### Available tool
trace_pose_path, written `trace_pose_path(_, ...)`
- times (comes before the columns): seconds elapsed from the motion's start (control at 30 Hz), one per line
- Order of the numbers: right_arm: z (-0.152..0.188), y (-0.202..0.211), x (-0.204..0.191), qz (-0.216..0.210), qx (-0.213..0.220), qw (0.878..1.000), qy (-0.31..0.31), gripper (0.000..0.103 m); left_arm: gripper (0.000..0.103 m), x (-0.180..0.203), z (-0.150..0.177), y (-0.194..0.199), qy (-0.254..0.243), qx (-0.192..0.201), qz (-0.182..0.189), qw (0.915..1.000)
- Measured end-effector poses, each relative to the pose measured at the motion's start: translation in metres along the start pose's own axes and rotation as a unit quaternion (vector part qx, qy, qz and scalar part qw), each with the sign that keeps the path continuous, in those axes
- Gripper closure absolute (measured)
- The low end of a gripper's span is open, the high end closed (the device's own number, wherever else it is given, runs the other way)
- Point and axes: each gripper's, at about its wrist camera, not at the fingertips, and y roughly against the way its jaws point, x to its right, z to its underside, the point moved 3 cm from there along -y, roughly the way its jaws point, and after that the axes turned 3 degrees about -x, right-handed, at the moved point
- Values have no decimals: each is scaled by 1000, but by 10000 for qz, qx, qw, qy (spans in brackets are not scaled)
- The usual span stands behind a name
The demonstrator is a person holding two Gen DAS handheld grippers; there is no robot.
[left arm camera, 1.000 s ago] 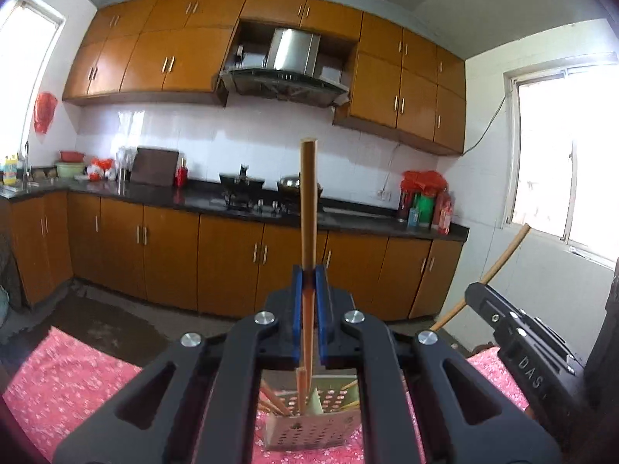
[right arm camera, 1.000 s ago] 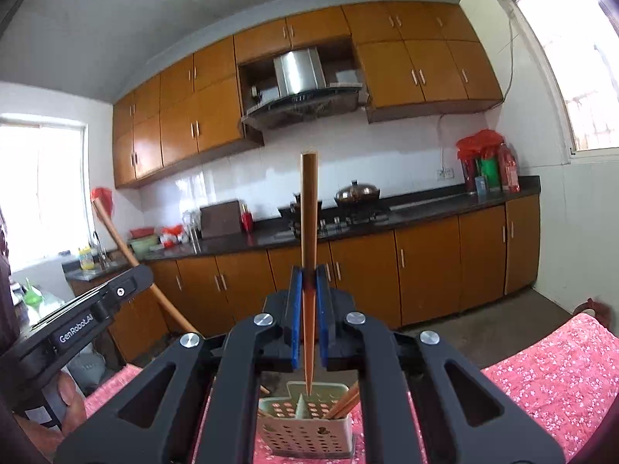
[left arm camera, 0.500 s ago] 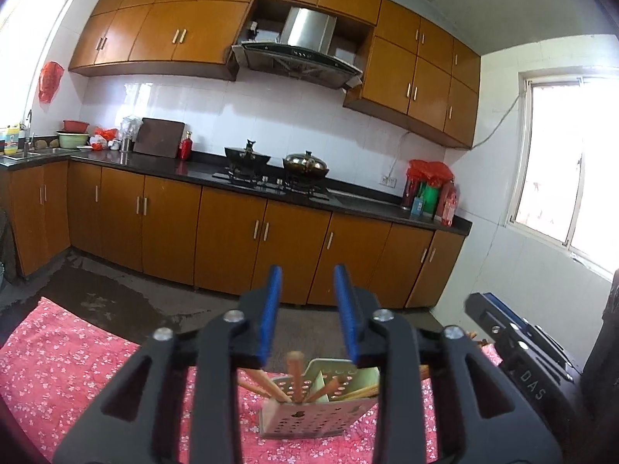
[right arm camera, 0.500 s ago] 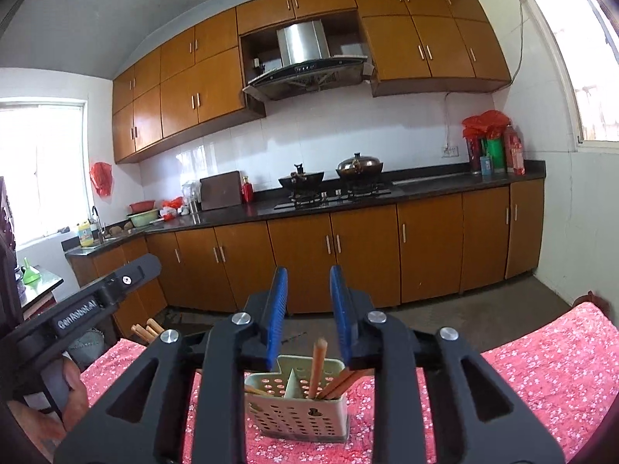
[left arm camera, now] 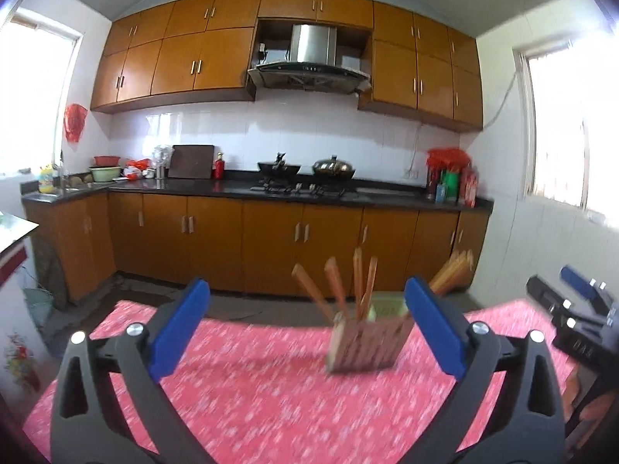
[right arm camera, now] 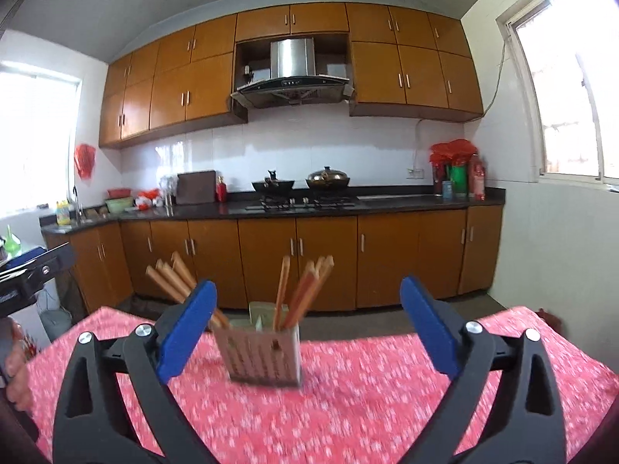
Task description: Organize utensils
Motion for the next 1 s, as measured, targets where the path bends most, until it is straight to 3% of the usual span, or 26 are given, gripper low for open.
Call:
trace_pose_path(0.23,48,31,-11,329,-480,9982,169,2,4,-2,64,49,-527,-230,-523,9970)
trace_pose_path(0.4,74,44,-18,342,-693,9969,160,2,4,3,100,65,-617,-469,-553,9955)
trace_pose_path(0.6,106,55,-19,297,-974,9948,96,2,4,0,136,74,-357,-744,-488,9954)
trace_pose_path(1.0,139,63,-19,340,-1237,9917,69,2,4,2,162,76,-269,-924,-458,9943)
